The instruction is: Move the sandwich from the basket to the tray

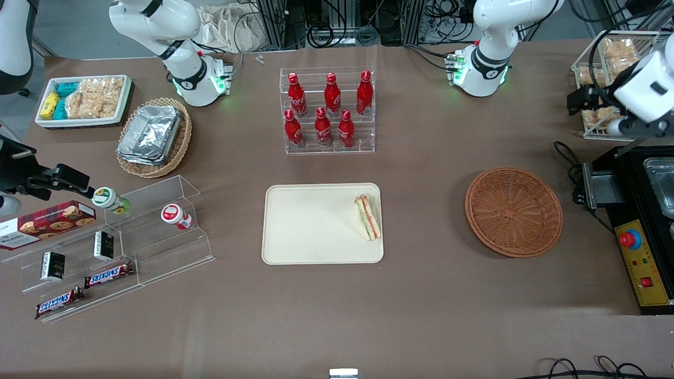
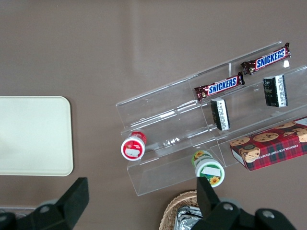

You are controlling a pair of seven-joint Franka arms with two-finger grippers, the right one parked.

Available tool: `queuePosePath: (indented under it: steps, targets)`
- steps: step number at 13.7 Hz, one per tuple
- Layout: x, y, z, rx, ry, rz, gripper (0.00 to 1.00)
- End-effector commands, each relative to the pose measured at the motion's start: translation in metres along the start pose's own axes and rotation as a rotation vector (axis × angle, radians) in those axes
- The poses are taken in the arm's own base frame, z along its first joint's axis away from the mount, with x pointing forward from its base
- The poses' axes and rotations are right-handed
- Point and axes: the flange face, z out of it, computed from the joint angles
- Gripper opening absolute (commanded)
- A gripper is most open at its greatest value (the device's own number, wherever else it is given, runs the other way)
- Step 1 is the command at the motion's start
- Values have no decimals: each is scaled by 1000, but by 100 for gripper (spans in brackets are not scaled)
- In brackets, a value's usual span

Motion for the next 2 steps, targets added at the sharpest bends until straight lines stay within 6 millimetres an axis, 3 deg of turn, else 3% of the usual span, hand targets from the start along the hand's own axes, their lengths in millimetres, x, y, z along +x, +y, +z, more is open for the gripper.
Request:
queuePosePath:
  steps: [1,2]
  targets:
    - [-13,3,-8,-22,27,60,100]
    - [-4,8,-4,-17,13,64,100]
